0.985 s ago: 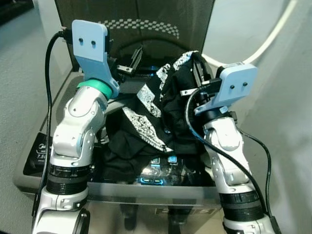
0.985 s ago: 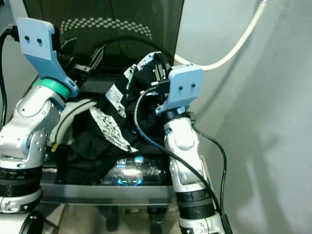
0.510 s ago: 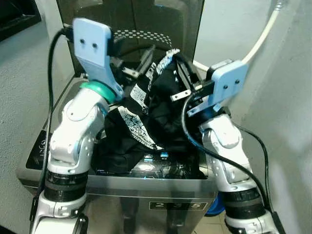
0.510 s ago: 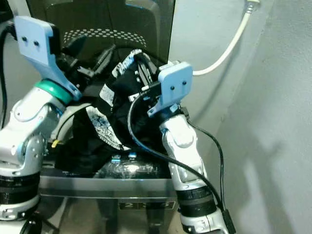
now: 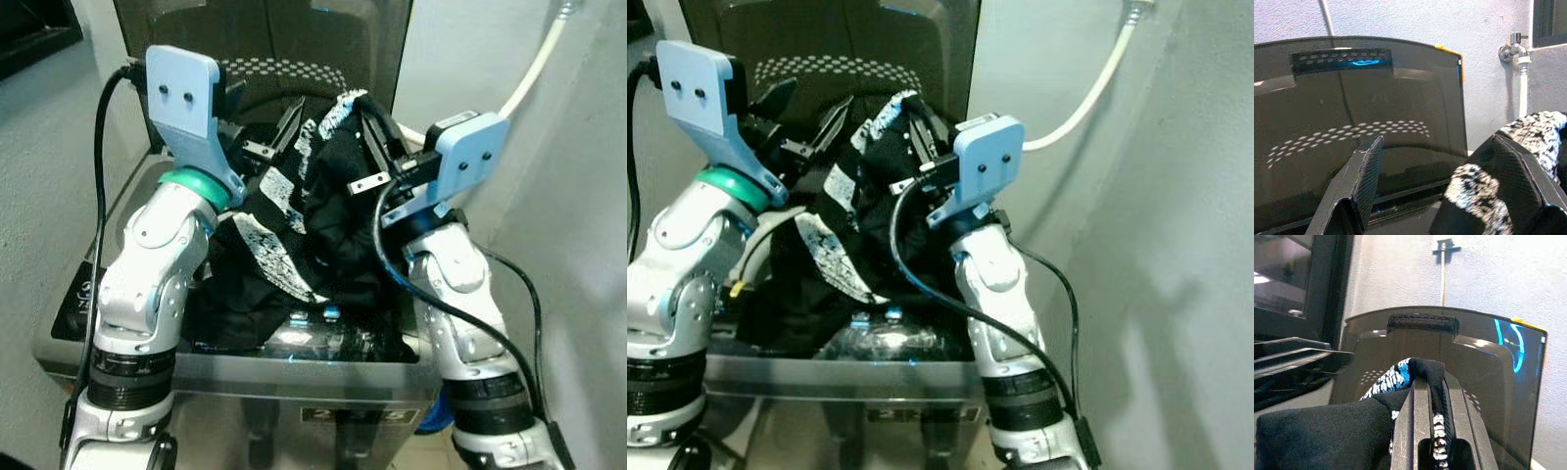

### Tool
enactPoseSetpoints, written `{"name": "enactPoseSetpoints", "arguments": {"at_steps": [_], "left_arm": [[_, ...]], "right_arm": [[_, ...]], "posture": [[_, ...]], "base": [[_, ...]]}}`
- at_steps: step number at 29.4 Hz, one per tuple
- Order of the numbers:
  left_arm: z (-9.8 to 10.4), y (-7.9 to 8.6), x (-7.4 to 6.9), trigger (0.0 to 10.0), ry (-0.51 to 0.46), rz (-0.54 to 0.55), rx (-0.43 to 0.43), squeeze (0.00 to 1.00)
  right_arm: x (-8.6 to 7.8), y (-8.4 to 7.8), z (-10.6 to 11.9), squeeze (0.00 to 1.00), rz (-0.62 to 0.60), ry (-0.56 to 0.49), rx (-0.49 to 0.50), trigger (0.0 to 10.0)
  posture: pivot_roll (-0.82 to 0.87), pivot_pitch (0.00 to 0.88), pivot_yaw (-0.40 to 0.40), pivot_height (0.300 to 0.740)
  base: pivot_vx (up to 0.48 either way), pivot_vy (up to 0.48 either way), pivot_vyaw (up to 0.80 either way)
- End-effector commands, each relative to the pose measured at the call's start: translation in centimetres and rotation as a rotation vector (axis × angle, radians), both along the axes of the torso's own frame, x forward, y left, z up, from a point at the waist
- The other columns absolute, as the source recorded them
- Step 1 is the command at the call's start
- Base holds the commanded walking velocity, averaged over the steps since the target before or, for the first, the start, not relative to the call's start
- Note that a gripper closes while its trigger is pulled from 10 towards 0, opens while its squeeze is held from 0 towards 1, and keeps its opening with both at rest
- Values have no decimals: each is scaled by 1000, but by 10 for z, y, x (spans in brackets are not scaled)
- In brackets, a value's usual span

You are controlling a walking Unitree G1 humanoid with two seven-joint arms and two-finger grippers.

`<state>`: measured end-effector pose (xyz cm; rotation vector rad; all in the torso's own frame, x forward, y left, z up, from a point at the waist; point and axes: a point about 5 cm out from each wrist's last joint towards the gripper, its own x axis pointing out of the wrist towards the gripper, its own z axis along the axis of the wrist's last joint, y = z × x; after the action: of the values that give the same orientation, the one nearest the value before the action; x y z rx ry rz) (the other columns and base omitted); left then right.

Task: Clothes washing

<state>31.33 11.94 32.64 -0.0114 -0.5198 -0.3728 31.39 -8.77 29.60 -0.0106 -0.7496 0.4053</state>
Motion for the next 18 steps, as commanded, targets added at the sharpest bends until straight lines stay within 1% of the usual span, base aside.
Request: {"name": "enactPoseSetpoints", "arguments": {"at_steps": [1, 7, 18], "left_arm": [[-3, 5, 4, 10000, 26, 26, 0, 0], [-4, 6, 6, 10000, 35, 46, -1, 0], [-4, 4, 9, 10000, 37, 51, 18, 0]], "right_arm": [[-1, 3, 2, 0, 16, -5, 9, 10000], [0, 3, 1, 0, 8, -1, 9, 10000], [0, 2, 0, 0, -1, -3, 4, 10000]], "posture": [[145, 0, 49, 740], [144, 0, 52, 740], [137, 0, 57, 740]], "base": [[0, 480, 0], [0, 398, 0], [0, 0, 0]]}}
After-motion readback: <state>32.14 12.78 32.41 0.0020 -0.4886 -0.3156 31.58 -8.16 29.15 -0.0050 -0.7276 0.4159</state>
